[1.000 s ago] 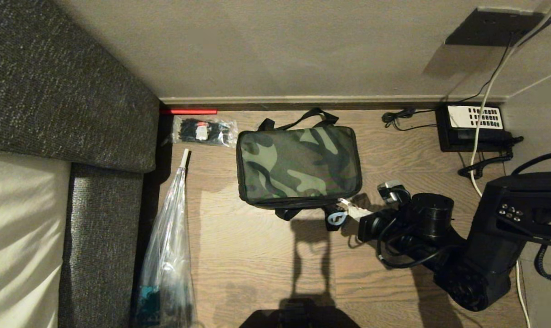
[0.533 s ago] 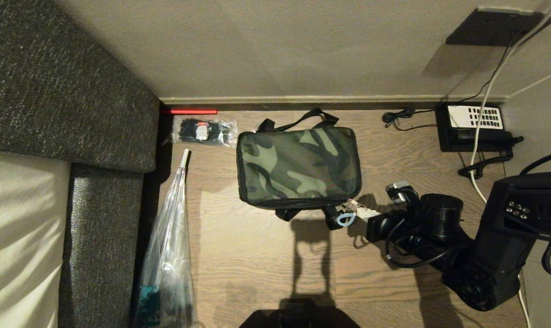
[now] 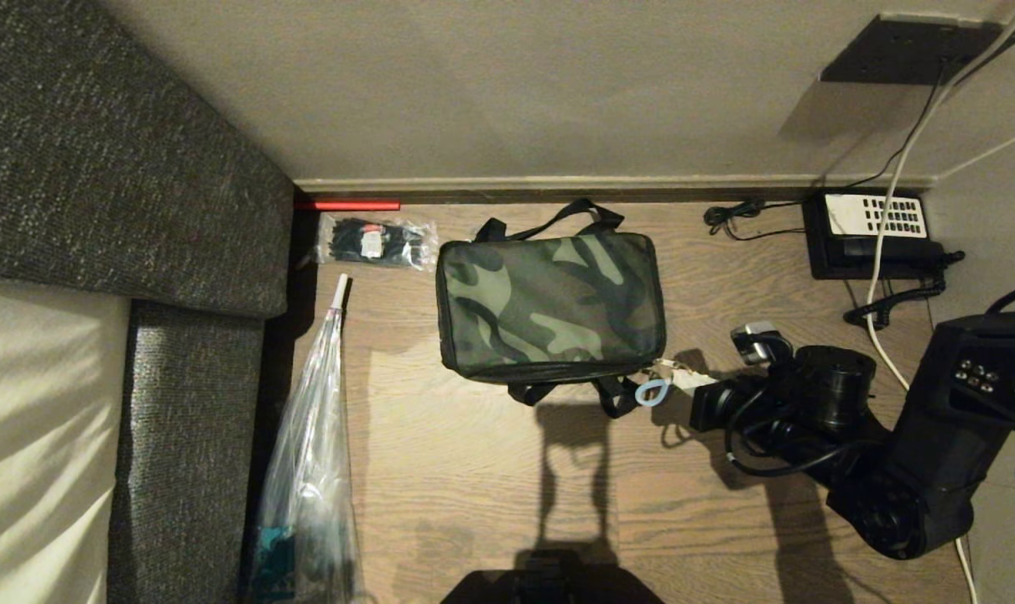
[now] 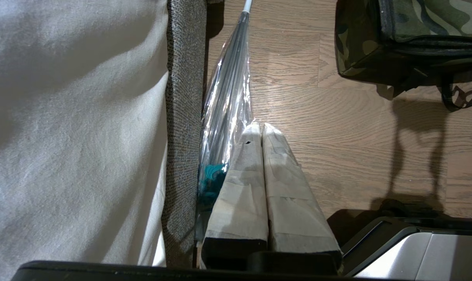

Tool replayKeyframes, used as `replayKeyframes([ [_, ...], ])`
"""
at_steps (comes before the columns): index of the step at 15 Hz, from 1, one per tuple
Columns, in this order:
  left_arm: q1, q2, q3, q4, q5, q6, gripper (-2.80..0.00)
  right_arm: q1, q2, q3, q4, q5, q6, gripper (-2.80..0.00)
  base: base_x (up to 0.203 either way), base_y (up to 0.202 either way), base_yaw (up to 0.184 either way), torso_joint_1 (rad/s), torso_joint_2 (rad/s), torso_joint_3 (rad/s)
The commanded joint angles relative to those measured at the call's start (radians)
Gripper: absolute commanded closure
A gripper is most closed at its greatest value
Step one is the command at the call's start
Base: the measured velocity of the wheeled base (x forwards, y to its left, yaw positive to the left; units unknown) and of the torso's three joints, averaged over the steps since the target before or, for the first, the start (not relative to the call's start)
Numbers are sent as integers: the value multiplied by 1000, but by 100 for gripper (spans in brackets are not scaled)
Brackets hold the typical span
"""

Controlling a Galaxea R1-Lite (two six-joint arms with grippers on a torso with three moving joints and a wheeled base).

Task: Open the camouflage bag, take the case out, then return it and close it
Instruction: Open the top of the storage box

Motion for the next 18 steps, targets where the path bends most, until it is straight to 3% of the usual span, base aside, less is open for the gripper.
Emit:
replayKeyframes([
  [1, 0, -2, 2, 0, 1, 0, 0, -15, -16, 7, -6, 6, 2, 0, 0, 0, 0, 0, 0, 0],
  [18, 0, -2, 2, 0, 1, 0, 0, -29, -36, -40, 17, 18, -13, 0, 0, 0, 0, 0, 0, 0],
])
